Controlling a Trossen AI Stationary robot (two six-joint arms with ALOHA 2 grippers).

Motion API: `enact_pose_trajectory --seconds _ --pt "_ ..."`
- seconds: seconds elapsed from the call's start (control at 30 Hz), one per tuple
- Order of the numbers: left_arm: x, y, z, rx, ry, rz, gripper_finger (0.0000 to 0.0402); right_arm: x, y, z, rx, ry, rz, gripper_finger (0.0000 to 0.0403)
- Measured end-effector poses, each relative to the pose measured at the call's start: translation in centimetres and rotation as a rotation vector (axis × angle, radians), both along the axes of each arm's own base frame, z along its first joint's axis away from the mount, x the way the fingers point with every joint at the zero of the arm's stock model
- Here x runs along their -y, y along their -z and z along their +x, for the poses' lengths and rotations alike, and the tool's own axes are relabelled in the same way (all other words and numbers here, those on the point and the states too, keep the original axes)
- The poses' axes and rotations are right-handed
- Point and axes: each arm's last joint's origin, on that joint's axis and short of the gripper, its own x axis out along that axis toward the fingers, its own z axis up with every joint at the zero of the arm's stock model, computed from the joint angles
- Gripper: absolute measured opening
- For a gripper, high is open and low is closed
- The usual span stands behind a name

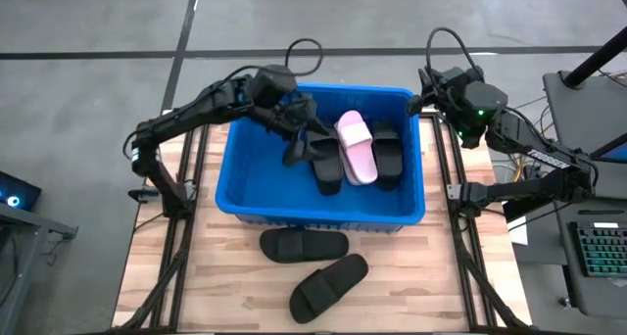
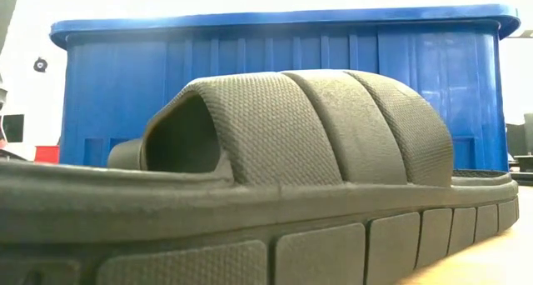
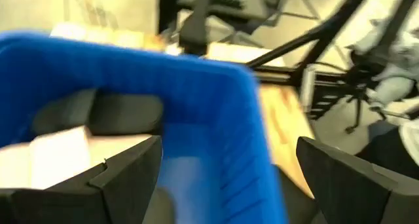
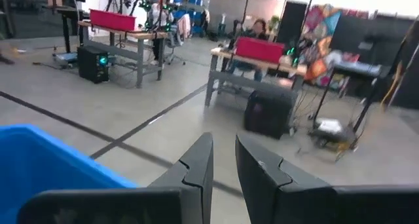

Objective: Pick and place slides into bin
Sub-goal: Put the black slide into the blue bin

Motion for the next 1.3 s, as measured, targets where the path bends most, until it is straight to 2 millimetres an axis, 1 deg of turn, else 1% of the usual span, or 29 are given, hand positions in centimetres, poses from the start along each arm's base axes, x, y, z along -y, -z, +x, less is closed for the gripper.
enact_pose_trajectory --seconds 0.17,0.23,0.33,0.43,0.5,0.6,0.67,0.77,0.9,1.03,1.3 --pt "3.2 -2.2 -1.3 0.115 0.093 0.027 0.0338 -0.2 1.0 0.2 0.063 -0.117 0.134 0.0057" --pt "4.5 -3.4 -2.1 0.183 0.137 0.050 0.0338 -0.3 1.3 0.3 0.081 -0.168 0.190 0.0057" --pt "6.5 -4.8 -3.6 0.282 0.249 0.112 0.0338 -0.5 1.8 0.4 0.127 -0.237 0.286 0.0057" --pt "8.5 -6.0 -4.9 0.392 0.352 0.228 0.0338 -0.7 2.1 0.5 0.168 -0.297 0.380 0.0057" --pt "9.8 -6.5 -5.3 0.458 0.404 0.327 0.0338 -0.9 2.3 0.6 0.185 -0.332 0.425 0.0057" --pt "11.6 -6.9 -5.5 0.529 0.420 0.478 0.0338 -1.0 2.3 0.7 0.185 -0.372 0.443 0.0057" --pt "12.5 -7.0 -5.4 0.547 0.399 0.541 0.0338 -1.0 2.3 0.7 0.190 -0.387 0.453 0.0057" --pt "13.4 -6.8 -5.1 0.540 0.377 0.577 0.0338 -1.0 2.3 0.7 0.207 -0.384 0.466 0.0057" --pt "14.4 -6.3 -4.7 0.522 0.385 0.583 0.0338 -1.0 2.3 0.7 0.227 -0.379 0.481 0.0057" --pt "14.8 -5.8 -4.5 0.498 0.369 0.590 0.0338 -1.0 2.4 0.7 0.222 -0.378 0.483 0.0057" --pt "15.0 -5.3 -4.3 0.441 0.317 0.454 0.0338 -1.0 2.4 0.7 0.212 -0.379 0.479 0.0057"
